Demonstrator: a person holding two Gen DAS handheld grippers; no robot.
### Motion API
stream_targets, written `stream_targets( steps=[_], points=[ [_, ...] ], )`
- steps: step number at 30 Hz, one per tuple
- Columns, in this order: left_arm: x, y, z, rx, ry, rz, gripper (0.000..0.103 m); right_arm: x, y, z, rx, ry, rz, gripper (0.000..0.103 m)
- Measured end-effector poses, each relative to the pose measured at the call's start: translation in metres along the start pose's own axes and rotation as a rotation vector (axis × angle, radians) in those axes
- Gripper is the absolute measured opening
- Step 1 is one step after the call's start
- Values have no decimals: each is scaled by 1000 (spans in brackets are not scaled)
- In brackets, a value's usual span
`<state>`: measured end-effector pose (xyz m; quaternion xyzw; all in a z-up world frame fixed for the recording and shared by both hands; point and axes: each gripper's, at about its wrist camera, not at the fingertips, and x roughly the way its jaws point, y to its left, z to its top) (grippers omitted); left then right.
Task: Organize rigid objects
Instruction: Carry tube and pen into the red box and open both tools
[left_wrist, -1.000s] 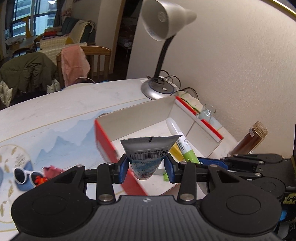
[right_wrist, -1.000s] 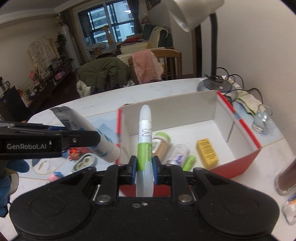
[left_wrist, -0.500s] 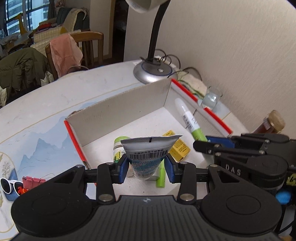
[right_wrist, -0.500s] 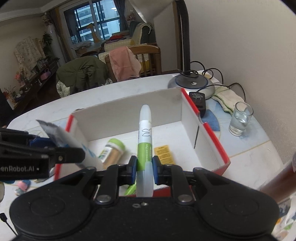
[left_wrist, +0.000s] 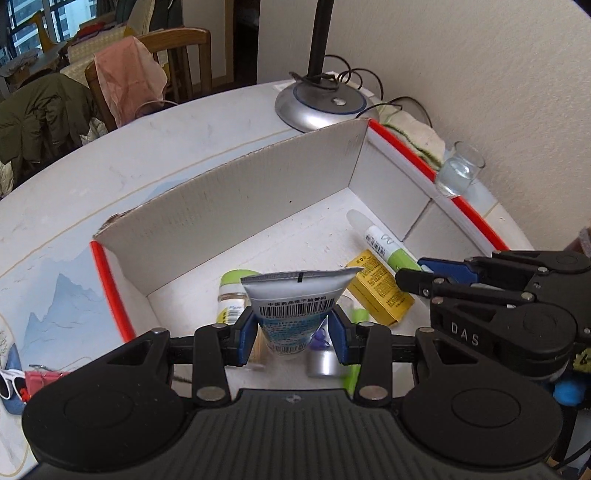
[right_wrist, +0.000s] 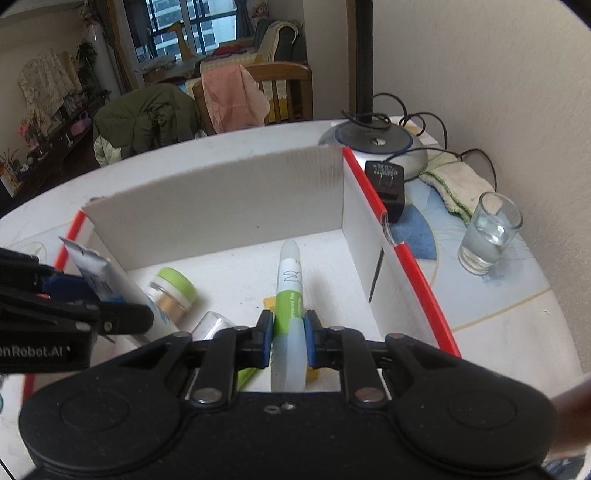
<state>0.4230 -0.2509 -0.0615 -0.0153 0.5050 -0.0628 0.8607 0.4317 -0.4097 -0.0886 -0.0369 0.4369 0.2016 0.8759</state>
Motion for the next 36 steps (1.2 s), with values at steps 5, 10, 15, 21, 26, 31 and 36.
stream_targets(
  steps=[5, 10, 15, 21, 26, 31, 36],
  points=[
    [22, -1, 7, -8, 23, 2, 40, 13, -2, -3, -17, 39, 11, 16],
    [36, -3, 12, -3, 22, 9, 40, 20, -1, -6, -28, 56, 21, 16],
    [47, -6, 24, 15, 8, 24, 40, 22, -2, -6, -23, 60, 33, 17],
    [68, -11, 28, 32, 39, 42, 40, 21, -7, -4, -4, 54, 42, 17],
    [74, -13, 25, 26, 57, 38, 40, 17, -10, -4, 3, 50, 49, 18],
    [68, -9, 20, 11, 53, 22, 40, 13, -10, -1, 16, 54, 45, 22],
    [52, -4, 15, -15, 32, 6, 40, 6, -8, -2, 23, 53, 36, 25]
  ],
)
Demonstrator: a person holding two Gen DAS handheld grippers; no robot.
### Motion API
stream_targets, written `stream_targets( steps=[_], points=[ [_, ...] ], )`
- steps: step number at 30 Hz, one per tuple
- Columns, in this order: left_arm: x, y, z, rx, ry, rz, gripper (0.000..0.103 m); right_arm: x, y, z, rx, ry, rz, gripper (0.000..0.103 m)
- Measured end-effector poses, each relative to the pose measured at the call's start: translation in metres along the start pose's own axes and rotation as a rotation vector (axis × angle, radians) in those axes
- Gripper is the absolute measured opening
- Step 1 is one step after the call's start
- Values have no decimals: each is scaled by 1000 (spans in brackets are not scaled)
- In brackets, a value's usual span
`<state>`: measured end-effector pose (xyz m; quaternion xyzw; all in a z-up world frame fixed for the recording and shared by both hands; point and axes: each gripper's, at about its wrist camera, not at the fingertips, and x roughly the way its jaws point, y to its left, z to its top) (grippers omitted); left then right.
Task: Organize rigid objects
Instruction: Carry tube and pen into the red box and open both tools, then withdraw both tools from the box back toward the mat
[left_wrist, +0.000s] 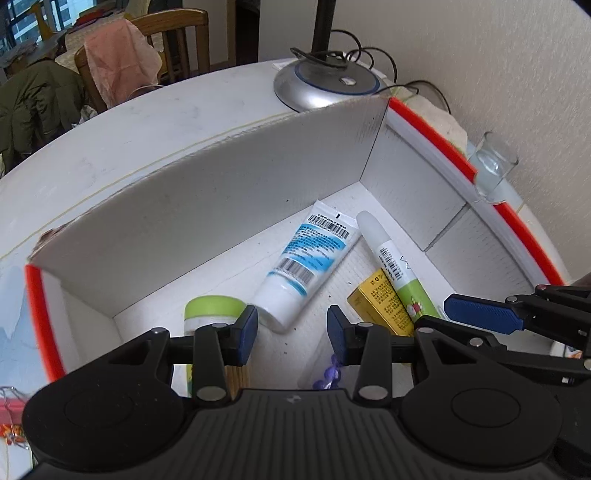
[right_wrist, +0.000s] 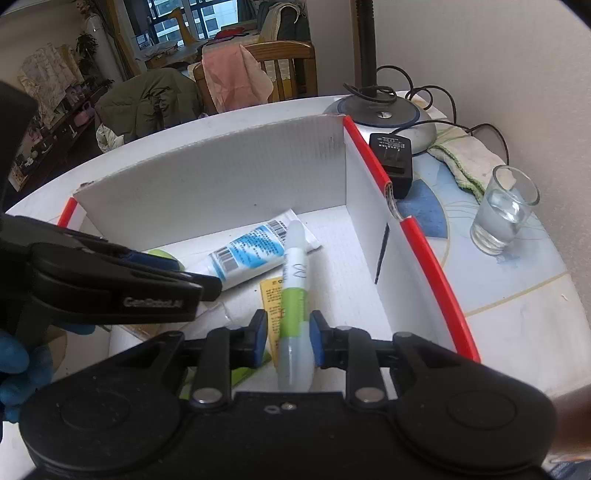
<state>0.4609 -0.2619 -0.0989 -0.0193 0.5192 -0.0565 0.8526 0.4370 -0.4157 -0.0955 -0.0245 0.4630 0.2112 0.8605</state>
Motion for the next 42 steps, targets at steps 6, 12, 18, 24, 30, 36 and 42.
stream_targets(
  steps=[6, 12, 18, 24, 30, 36, 42],
  points=[
    [-28, 3, -7, -19, -55, -28, 49, -14, 5, -2, -1, -11, 12, 33],
    [-59, 5, -20, -21, -110, -50, 52, -35, 15, -7, -14, -36, 13, 38],
    [-93, 8, -37, -21, -169, -60, 54, -57, 28, -12, -27, -76, 27, 49],
    [-128, 17, -58, -30, -224, -72, 61, -80, 45, -19, -40, -114, 49, 60],
    [-158, 31, -82, -48, -274, -73, 73, -101, 66, -29, -50, -150, 65, 79],
    [-180, 52, -109, -87, -305, -69, 73, -119, 84, -41, -50, -179, 86, 91],
    [-203, 76, -138, -110, -343, -58, 82, -132, 110, -54, -69, -209, 88, 95]
  ],
)
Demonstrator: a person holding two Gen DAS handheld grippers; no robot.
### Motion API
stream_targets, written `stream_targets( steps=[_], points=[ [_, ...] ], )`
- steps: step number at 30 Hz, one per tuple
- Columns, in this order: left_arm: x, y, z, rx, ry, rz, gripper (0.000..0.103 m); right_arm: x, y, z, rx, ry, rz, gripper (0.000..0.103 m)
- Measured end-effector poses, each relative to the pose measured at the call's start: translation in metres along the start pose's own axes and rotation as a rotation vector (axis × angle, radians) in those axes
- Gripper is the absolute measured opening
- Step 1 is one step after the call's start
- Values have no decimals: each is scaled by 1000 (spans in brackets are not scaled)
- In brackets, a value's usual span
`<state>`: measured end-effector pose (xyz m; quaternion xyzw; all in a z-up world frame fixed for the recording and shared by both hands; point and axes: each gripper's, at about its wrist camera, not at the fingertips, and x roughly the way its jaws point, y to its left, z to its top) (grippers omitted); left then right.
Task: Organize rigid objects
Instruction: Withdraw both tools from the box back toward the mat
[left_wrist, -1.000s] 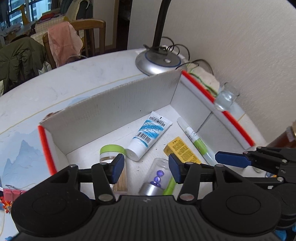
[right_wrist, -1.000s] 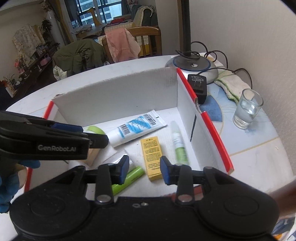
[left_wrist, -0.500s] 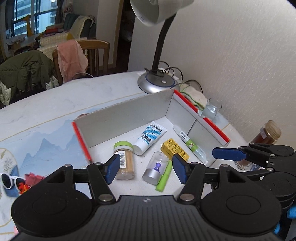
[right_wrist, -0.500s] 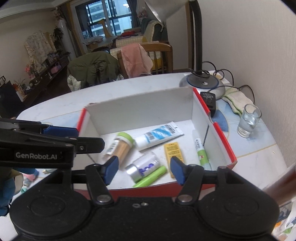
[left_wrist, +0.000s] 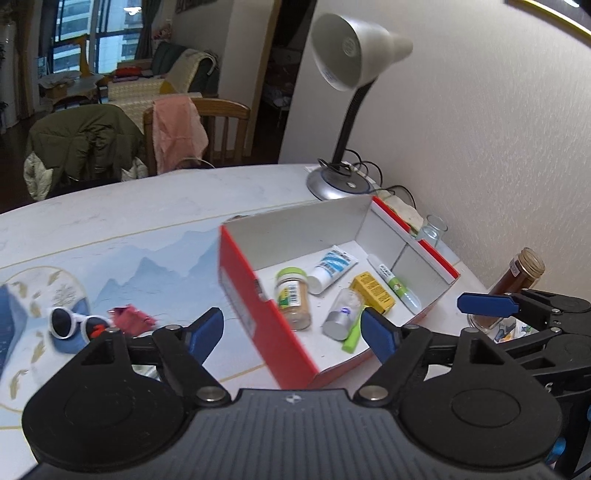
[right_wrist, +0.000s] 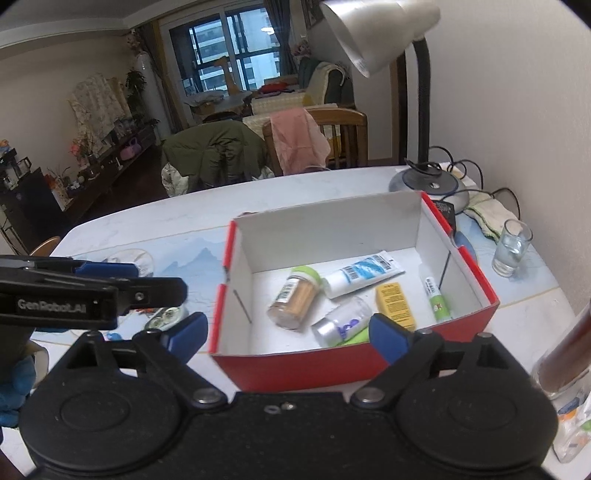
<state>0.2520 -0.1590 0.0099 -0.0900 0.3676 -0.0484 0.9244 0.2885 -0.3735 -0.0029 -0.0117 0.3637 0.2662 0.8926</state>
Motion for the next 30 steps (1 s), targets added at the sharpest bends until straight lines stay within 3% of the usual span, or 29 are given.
stream_targets(
  steps=[11, 15, 24, 30],
  points=[
    [-47, 64, -25, -16, -20, 64, 88, -3, 61, -12, -25, -12, 38, 97],
    [-57, 92, -31, -18, -24, 99, 103, 6, 83, -18, -17, 4, 48, 97],
    [-61, 150, -47, -46, -65, 150, 103, 30, 132, -28, -23, 53, 64, 96],
    [-55, 184, -68, -77, -38, 166, 103, 50, 157, -32, -15, 83, 49, 94]
  ],
)
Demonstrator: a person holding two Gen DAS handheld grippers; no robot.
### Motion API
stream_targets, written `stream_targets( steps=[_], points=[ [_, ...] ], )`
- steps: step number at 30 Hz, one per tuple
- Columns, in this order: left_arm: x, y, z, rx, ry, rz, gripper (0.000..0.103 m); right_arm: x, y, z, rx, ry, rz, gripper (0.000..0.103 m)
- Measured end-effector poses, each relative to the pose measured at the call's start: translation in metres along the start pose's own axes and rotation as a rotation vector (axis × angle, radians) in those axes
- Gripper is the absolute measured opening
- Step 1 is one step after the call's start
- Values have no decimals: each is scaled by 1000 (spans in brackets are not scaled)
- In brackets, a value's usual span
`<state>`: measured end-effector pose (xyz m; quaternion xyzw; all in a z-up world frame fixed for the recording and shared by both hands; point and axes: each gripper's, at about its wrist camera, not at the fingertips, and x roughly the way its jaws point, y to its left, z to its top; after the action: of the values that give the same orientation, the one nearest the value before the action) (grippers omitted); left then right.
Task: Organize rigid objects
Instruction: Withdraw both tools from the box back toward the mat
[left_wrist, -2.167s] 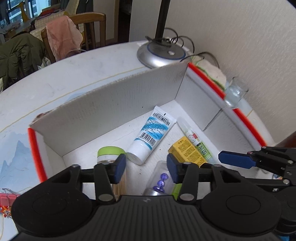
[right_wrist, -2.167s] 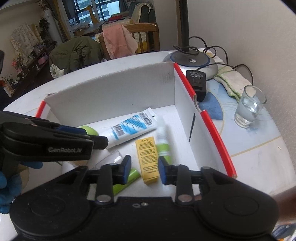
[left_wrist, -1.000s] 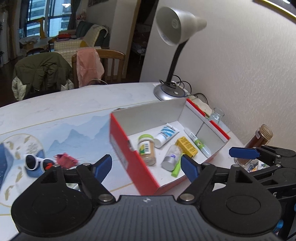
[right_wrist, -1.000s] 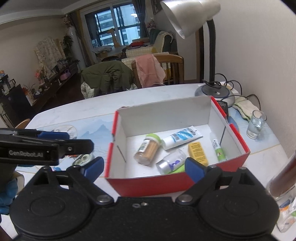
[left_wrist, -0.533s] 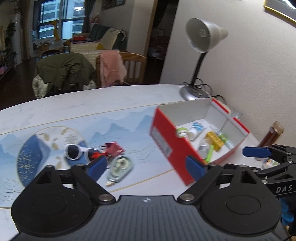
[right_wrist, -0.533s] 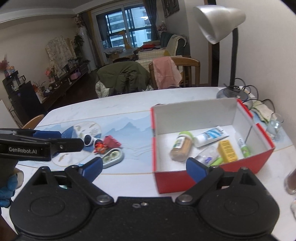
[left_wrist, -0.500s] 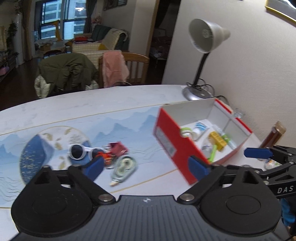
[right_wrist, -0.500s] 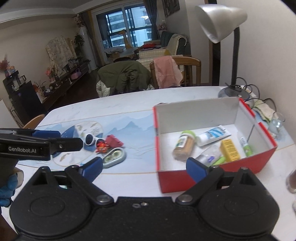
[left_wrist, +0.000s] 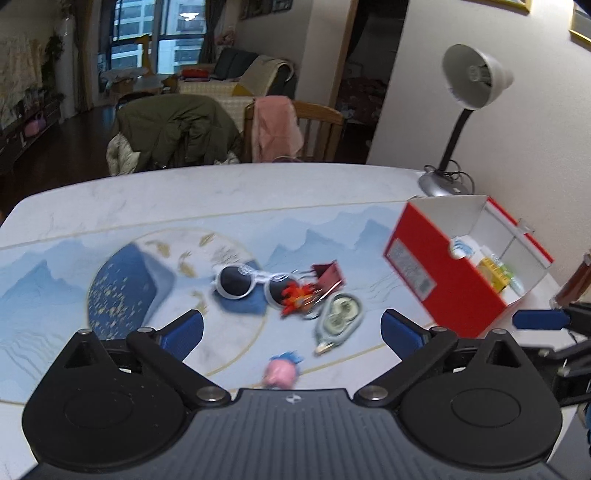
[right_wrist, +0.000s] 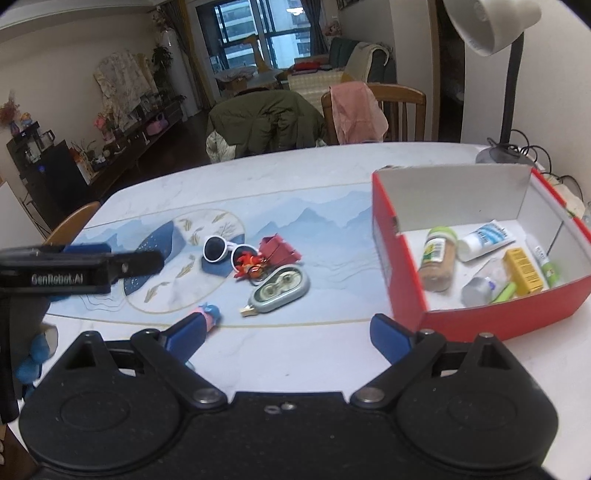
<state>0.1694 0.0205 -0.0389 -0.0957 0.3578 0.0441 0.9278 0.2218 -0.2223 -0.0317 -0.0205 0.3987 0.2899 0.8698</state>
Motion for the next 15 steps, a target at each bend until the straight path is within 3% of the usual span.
stream_targets(
  steps=[15],
  points=[
    [47, 39, -32, -45, 109, -40, 103, 66, 77, -29, -162, 163, 109, 86]
  ],
)
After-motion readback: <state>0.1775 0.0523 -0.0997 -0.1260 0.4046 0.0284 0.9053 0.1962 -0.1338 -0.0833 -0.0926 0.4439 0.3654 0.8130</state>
